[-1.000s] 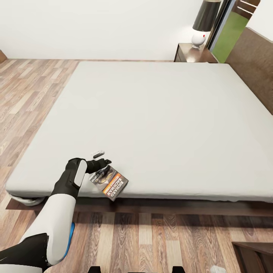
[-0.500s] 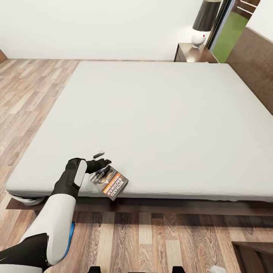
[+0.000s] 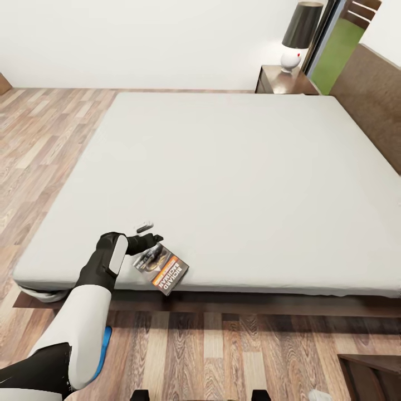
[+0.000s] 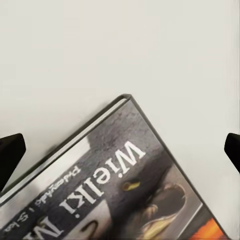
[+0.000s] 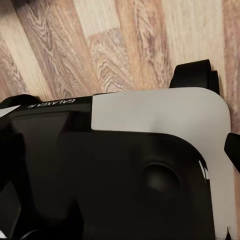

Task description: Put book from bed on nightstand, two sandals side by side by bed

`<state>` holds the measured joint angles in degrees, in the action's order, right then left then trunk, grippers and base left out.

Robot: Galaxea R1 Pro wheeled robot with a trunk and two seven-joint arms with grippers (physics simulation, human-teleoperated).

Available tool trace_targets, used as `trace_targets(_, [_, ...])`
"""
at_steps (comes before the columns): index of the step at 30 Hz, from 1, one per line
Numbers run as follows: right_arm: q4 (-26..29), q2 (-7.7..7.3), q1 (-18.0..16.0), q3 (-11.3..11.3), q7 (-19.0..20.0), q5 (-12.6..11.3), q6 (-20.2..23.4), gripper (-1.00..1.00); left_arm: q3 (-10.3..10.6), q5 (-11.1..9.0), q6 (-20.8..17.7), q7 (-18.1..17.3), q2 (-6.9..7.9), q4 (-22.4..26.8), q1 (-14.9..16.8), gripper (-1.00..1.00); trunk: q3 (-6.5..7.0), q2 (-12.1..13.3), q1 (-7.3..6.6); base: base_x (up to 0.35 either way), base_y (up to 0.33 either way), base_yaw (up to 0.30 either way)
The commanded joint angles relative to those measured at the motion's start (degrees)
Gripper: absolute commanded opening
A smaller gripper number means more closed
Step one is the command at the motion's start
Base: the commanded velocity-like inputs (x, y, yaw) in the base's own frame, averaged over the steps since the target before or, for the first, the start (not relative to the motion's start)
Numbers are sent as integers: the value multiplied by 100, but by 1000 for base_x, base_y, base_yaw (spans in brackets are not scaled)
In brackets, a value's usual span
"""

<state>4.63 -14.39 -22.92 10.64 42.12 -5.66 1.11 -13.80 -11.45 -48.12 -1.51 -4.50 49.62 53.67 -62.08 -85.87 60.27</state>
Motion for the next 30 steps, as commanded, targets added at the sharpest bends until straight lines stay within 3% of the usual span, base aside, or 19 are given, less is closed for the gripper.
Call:
trace_targets(1, [-6,-2,-2,-18,20,-58,12,100,-26,2,-30,-16,-7,5,3,100,15,40,-23,0,0,0])
trace_targets(30, [-6,-2,-2,-26,16,-58,12,100,-26,-6,-32,-22,-7,11,3,100,536,1203,-660,0,0,0])
